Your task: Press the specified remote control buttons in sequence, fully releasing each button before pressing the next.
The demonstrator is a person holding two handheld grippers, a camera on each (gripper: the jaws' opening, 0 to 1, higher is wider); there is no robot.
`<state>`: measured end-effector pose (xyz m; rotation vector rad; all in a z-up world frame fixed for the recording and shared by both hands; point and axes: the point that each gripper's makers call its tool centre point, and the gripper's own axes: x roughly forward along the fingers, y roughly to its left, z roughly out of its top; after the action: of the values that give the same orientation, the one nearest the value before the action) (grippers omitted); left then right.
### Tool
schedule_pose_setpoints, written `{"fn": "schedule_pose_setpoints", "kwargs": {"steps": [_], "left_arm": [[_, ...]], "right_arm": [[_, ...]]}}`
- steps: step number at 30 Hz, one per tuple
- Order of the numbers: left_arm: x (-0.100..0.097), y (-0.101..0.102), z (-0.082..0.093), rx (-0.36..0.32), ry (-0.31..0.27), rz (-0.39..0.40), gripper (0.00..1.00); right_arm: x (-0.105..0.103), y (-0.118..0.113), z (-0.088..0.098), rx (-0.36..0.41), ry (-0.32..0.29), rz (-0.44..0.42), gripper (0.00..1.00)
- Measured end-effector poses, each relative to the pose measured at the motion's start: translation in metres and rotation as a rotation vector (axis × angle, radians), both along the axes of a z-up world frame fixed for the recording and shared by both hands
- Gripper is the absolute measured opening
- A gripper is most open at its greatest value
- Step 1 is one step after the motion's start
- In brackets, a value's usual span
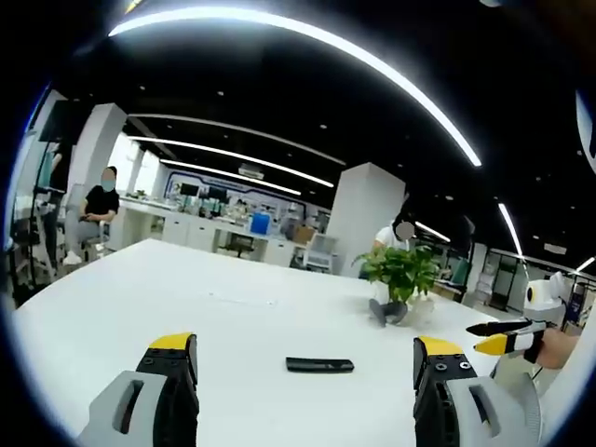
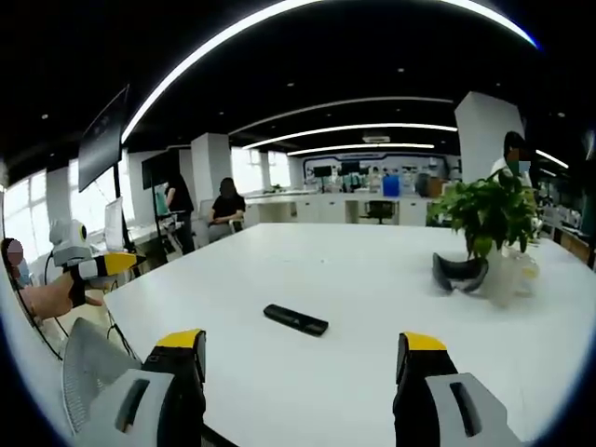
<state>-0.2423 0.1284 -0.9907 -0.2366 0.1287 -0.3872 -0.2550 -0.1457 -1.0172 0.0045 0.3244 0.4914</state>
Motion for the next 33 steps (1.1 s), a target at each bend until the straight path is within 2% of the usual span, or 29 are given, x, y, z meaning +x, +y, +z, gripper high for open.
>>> {"fn": "schedule_pose_setpoints", "kwargs": {"steps": [7,18,26,33], "left_arm": [[-0.001,-0.002,-0.002,-0.034,0.012,-0.007,1.00],[-0.001,-0.004,-0.008,-0.019,0.036,-0.018,0.99],[-0.001,-0.013,-0.012,-0.007,0.052,-0.050,0.99],[0.007,-0.024,-0.011,-0.003,0.049,-0.078,0.99]], "right_arm": [[0.000,0.002,0.001,0.007,-0.003,0.000,0.83],[-0.004,-0.001,0.007,0.005,-0.004,-0.002,0.83],[-0.012,-0.018,0.004,0.008,-0.011,-0.047,0.83],[-0.018,-0.029,0.002,0.013,-0.009,-0.074,0.82]]}}
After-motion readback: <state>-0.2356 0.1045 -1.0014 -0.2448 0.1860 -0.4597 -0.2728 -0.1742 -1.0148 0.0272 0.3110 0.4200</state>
